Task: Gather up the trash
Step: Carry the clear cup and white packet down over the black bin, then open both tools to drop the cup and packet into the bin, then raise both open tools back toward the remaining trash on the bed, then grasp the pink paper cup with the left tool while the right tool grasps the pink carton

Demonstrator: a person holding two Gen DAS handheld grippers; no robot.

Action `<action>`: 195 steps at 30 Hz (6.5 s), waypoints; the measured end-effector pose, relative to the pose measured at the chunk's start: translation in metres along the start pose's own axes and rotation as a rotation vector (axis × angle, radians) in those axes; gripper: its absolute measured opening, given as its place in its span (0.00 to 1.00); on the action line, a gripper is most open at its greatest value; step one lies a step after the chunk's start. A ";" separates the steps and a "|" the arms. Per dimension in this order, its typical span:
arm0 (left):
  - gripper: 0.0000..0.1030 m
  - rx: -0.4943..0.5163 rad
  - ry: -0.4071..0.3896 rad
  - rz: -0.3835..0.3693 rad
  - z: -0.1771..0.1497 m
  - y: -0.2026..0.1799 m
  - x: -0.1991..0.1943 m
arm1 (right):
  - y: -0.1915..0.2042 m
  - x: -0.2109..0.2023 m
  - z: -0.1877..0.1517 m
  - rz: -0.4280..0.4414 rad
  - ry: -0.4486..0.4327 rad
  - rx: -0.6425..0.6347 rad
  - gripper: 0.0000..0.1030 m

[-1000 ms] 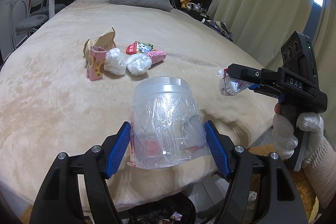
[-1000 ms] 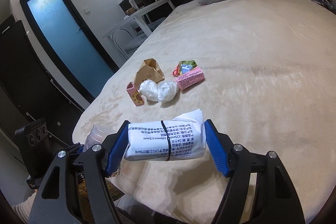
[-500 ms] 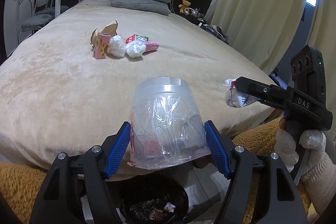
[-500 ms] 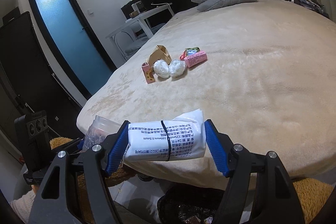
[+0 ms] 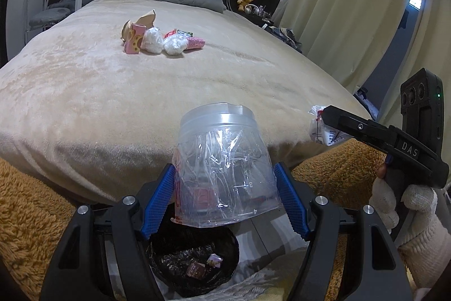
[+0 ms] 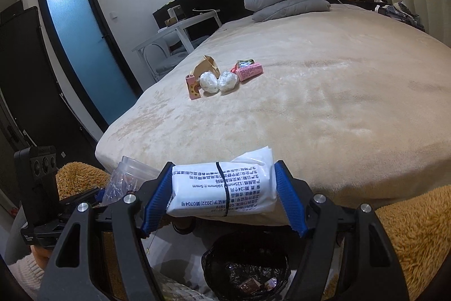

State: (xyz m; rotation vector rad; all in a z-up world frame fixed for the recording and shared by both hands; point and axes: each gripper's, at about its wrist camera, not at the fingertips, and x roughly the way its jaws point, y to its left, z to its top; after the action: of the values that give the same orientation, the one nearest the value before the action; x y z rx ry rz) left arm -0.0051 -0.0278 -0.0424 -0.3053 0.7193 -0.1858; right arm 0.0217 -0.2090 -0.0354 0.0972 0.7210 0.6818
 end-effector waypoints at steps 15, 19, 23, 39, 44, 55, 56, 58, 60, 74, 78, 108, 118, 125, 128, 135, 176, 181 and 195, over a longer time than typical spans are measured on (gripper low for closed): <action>0.68 -0.005 0.112 0.058 -0.019 -0.005 0.022 | 0.013 0.012 -0.027 -0.079 0.091 -0.005 0.69; 0.68 -0.012 0.158 0.086 -0.023 -0.003 0.033 | 0.009 0.026 -0.031 -0.115 0.144 0.012 0.69; 0.68 -0.006 0.211 0.114 -0.026 -0.003 0.046 | 0.004 0.040 -0.035 -0.150 0.206 0.033 0.69; 0.68 -0.065 0.414 0.188 -0.044 0.018 0.095 | -0.009 0.098 -0.061 -0.197 0.459 0.078 0.69; 0.68 -0.093 0.462 0.188 -0.052 0.023 0.106 | -0.014 0.114 -0.066 -0.187 0.526 0.115 0.69; 0.68 -0.130 0.585 0.190 -0.064 0.031 0.131 | -0.020 0.136 -0.079 -0.169 0.632 0.175 0.69; 0.68 -0.133 0.594 0.188 -0.066 0.031 0.132 | -0.021 0.138 -0.080 -0.170 0.641 0.177 0.69; 0.68 -0.138 0.612 0.184 -0.067 0.030 0.135 | -0.021 0.140 -0.081 -0.170 0.652 0.178 0.69; 0.68 -0.140 0.626 0.187 -0.069 0.031 0.137 | -0.022 0.141 -0.082 -0.170 0.659 0.183 0.69; 0.73 -0.158 0.654 0.205 -0.075 0.040 0.144 | -0.031 0.142 -0.078 -0.171 0.655 0.227 0.72; 0.85 -0.158 0.656 0.218 -0.075 0.041 0.145 | -0.038 0.139 -0.077 -0.158 0.641 0.257 0.82; 0.87 -0.127 0.325 0.135 -0.033 0.033 0.082 | -0.034 0.082 -0.044 -0.065 0.333 0.269 0.82; 0.87 -0.084 0.113 0.156 -0.016 0.025 0.034 | -0.029 0.030 -0.019 0.010 0.068 0.231 0.82; 0.87 -0.078 0.005 0.132 -0.004 0.022 -0.004 | -0.021 -0.003 0.002 -0.024 -0.011 0.187 0.82; 0.86 -0.052 -0.016 0.137 0.003 0.018 -0.009 | -0.020 -0.009 0.012 -0.017 -0.019 0.161 0.82; 0.86 -0.044 -0.045 0.133 0.034 0.032 -0.008 | -0.019 0.000 0.052 -0.018 -0.034 0.056 0.82; 0.86 0.161 0.121 0.232 0.221 0.161 0.171 | -0.056 0.318 0.194 -0.043 0.274 -0.315 0.82; 0.86 0.157 0.125 0.224 0.223 0.167 0.176 | -0.059 0.335 0.198 -0.049 0.277 -0.322 0.82; 0.37 0.226 0.111 0.175 0.228 0.148 0.175 | -0.047 0.322 0.197 -0.035 0.258 -0.367 0.60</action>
State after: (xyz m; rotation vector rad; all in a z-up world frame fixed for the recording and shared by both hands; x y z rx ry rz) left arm 0.2865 0.1121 -0.0379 -0.0158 0.8230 -0.1170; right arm 0.3487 -0.0225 -0.0869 -0.3448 0.8296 0.7908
